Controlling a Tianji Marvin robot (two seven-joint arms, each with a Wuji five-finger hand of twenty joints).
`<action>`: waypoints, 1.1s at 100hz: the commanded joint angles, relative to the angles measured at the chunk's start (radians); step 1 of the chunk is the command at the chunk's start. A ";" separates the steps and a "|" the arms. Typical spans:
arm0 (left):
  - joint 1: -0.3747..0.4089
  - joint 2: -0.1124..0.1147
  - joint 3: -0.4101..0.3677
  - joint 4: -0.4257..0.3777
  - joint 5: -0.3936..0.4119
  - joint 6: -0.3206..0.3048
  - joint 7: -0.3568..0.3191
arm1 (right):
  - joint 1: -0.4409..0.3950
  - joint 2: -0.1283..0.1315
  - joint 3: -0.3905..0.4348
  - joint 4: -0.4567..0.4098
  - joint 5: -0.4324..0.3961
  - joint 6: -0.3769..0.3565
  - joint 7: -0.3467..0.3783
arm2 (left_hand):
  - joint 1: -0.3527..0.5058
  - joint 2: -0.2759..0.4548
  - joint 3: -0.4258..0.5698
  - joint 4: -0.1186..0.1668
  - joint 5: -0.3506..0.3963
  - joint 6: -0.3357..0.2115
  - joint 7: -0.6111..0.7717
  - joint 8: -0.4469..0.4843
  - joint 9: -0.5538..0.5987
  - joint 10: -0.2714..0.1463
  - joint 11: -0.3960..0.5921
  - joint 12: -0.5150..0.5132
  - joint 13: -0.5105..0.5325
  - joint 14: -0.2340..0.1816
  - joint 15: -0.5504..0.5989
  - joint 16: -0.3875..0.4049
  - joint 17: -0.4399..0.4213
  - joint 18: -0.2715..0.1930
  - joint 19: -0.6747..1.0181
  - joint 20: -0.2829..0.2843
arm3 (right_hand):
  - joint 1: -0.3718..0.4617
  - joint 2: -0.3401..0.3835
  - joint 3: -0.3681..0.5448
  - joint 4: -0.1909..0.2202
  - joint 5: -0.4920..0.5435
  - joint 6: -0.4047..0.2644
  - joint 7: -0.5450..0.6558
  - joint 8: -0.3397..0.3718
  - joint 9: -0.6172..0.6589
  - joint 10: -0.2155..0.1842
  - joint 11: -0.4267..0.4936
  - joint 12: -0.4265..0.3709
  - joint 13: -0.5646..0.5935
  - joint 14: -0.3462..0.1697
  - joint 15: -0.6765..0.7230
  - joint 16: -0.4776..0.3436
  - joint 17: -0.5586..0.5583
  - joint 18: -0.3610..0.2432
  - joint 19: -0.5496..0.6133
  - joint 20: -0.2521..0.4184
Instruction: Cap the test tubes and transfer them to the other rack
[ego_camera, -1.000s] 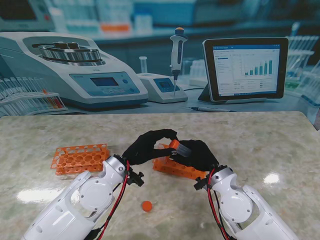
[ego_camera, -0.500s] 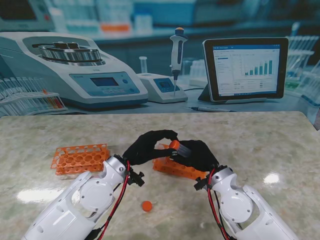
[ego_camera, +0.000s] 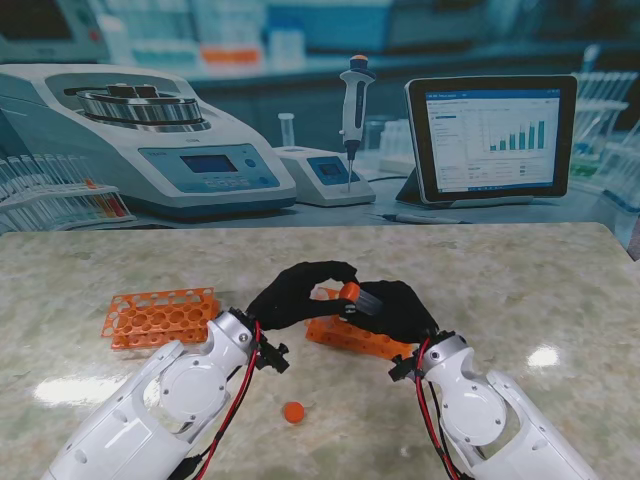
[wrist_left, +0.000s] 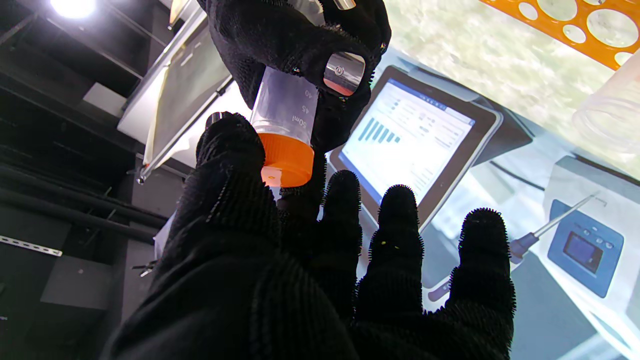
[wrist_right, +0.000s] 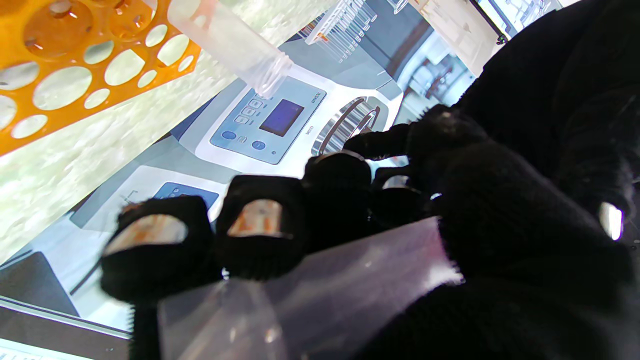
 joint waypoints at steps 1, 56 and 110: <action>0.006 0.000 0.008 0.008 0.007 -0.002 -0.008 | -0.003 -0.006 -0.003 -0.018 0.000 -0.006 0.001 | 0.211 0.061 0.185 0.045 0.181 -0.214 0.103 -0.007 0.030 -0.057 0.002 -0.003 0.021 -0.032 -0.003 0.008 -0.009 -0.002 0.028 -0.015 | 0.003 0.017 -0.014 -0.019 -0.004 -0.041 0.014 0.022 -0.002 -0.008 0.015 -0.007 0.021 -0.036 0.035 0.012 0.019 -0.001 0.041 0.004; 0.010 0.002 0.001 0.013 0.023 -0.021 -0.004 | -0.008 -0.006 0.001 -0.025 -0.004 -0.005 -0.003 | 0.211 0.079 0.235 0.041 0.114 -0.318 -0.005 -0.039 0.015 -0.032 -0.023 -0.022 0.003 -0.025 -0.016 0.000 -0.018 -0.004 0.008 -0.020 | 0.002 0.018 -0.015 -0.020 -0.004 -0.041 0.014 0.022 -0.002 -0.009 0.014 -0.007 0.021 -0.035 0.034 0.012 0.019 0.000 0.041 0.004; 0.016 0.003 -0.008 0.010 0.029 -0.036 0.000 | -0.010 -0.007 0.005 -0.031 -0.007 -0.002 -0.006 | 0.211 0.060 0.345 0.030 0.083 -0.347 -0.030 -0.059 -0.002 -0.016 -0.050 -0.056 -0.015 -0.012 -0.034 -0.016 -0.021 -0.003 -0.013 -0.024 | 0.003 0.020 -0.015 -0.020 -0.005 -0.043 0.014 0.023 -0.004 -0.010 0.015 -0.006 0.021 -0.036 0.034 0.012 0.019 0.000 0.041 0.004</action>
